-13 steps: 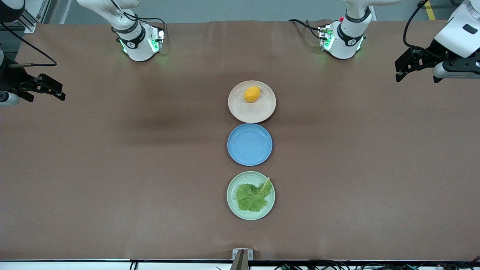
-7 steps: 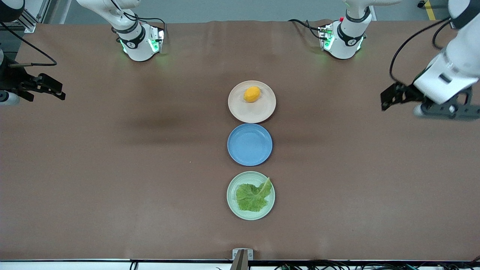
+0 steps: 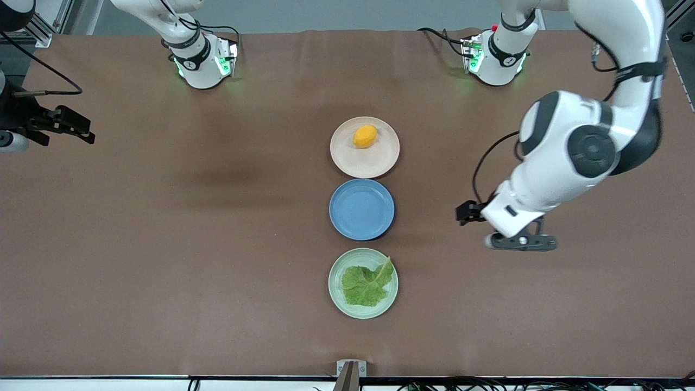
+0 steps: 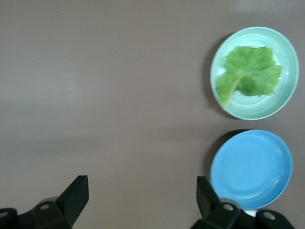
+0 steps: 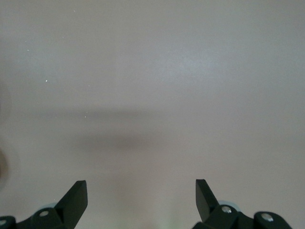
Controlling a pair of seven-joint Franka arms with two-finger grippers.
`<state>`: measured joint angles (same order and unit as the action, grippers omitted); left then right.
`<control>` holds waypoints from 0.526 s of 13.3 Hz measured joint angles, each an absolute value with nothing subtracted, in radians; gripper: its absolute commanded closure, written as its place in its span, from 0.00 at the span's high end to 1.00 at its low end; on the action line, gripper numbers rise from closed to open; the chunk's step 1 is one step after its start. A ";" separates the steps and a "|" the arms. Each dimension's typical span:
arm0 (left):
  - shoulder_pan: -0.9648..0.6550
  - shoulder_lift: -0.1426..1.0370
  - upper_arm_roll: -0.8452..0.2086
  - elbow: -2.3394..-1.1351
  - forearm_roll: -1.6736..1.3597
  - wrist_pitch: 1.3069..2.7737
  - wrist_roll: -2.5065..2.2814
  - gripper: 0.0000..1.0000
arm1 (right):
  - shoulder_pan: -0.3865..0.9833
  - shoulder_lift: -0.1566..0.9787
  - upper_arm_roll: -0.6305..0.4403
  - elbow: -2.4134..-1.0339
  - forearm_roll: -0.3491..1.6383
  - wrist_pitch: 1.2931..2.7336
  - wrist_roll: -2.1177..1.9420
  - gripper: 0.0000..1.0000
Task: Pick lemon and lettuce from plates
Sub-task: 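Reach the left gripper down toward the lettuce leaf on the green plate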
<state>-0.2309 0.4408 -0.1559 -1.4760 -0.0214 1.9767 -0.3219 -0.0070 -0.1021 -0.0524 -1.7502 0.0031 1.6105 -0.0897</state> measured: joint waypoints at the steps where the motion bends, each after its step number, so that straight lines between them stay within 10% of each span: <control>1: -0.247 0.468 -0.156 -1.474 -0.021 2.031 -0.328 1.00 | -0.007 -0.102 -0.052 -1.749 0.003 1.610 -0.090 1.00; 7: -0.363 0.675 -0.154 -1.446 0.005 2.437 -0.211 0.92 | -0.011 -0.101 -0.057 -1.696 0.002 1.547 -0.087 1.00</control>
<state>-0.3633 0.6752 -0.1542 -1.4461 0.0047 2.4370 -0.2115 -0.0111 -0.1008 -0.0573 -1.6959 0.0020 1.5475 -0.0875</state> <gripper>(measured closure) 0.026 0.000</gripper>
